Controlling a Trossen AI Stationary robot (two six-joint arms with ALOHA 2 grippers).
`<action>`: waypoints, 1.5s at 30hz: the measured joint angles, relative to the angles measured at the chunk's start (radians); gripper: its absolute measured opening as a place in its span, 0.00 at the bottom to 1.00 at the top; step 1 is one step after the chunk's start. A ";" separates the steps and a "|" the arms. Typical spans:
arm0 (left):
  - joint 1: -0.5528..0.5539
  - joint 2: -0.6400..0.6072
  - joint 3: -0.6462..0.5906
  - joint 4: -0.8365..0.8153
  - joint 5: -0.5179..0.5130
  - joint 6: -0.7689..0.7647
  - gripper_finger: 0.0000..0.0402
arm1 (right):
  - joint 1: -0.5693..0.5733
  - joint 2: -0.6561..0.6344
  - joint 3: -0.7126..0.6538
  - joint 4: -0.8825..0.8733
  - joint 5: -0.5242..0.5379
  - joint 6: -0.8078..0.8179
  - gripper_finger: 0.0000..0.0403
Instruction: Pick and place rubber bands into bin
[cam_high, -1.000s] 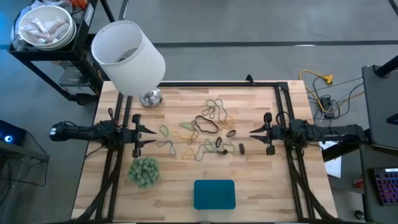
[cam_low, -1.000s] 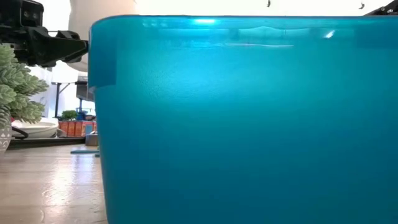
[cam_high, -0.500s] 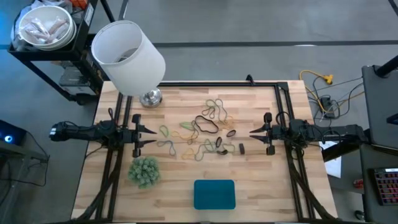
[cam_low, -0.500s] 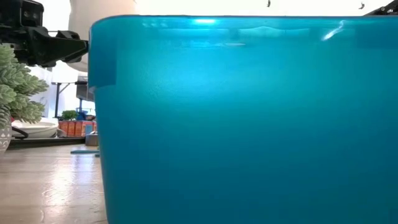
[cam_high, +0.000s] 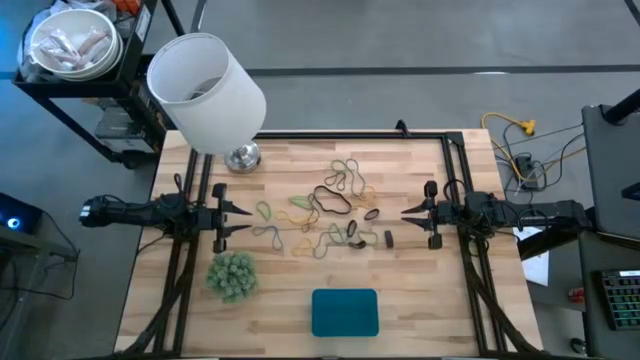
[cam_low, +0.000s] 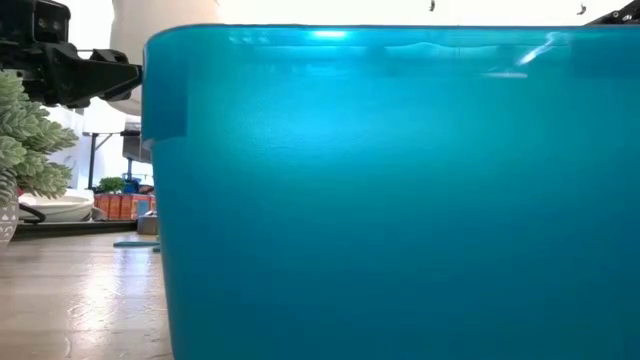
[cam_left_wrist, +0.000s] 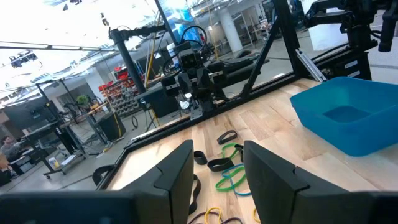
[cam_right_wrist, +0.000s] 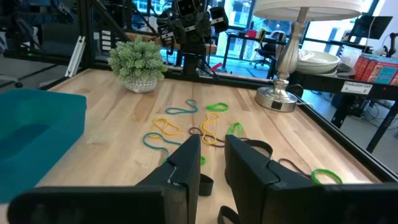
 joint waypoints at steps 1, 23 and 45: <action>0.000 0.000 0.000 0.000 0.000 0.000 0.31 | 0.000 0.000 0.000 0.000 0.000 0.000 0.17; 0.000 0.005 0.000 0.453 -0.041 -0.038 0.31 | 0.000 0.000 0.000 0.129 0.002 0.062 0.17; 0.000 0.146 0.012 0.598 -0.186 -0.094 0.31 | 0.004 0.021 0.000 0.348 0.107 0.013 0.17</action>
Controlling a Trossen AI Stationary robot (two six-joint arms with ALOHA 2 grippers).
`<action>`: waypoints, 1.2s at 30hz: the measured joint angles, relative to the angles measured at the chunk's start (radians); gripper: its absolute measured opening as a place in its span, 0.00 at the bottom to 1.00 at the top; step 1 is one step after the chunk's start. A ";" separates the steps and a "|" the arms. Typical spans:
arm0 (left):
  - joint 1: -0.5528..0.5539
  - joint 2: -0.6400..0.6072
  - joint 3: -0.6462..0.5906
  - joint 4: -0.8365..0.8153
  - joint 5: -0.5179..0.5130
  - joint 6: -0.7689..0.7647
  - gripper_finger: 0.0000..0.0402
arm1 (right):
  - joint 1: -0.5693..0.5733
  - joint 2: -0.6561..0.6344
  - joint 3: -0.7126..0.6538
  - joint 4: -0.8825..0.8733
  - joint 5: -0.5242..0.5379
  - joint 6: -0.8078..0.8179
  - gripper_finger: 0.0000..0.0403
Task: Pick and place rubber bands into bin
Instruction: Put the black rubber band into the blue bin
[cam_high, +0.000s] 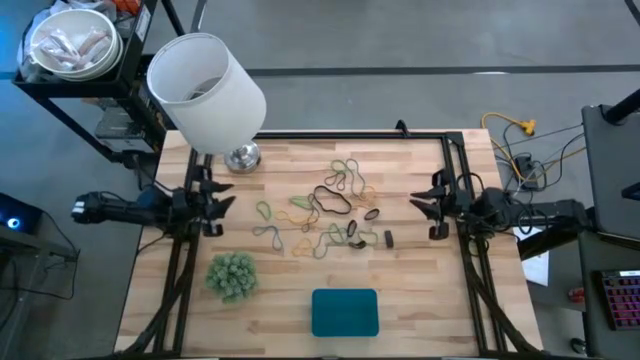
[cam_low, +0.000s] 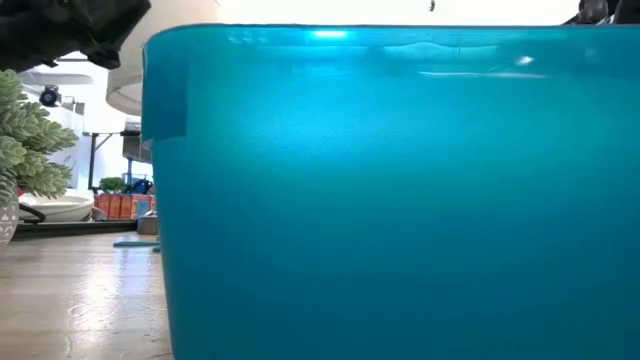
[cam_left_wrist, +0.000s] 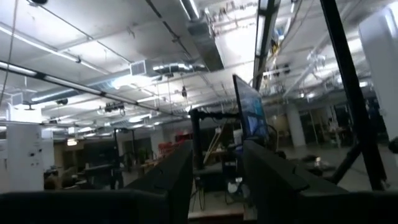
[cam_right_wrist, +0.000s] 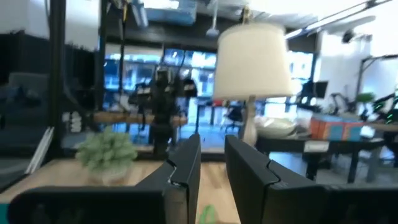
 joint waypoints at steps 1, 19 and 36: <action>0.000 0.023 0.011 -0.004 -0.004 0.017 0.31 | 0.001 0.013 0.000 -0.006 -0.003 -0.007 0.17; -0.001 0.546 0.266 -0.293 -0.332 -0.112 0.31 | 0.001 0.499 0.313 -0.462 0.316 -0.229 0.17; 0.006 0.807 0.568 -0.257 -0.504 0.363 0.31 | -0.002 1.052 0.630 -0.769 -0.036 -0.127 0.17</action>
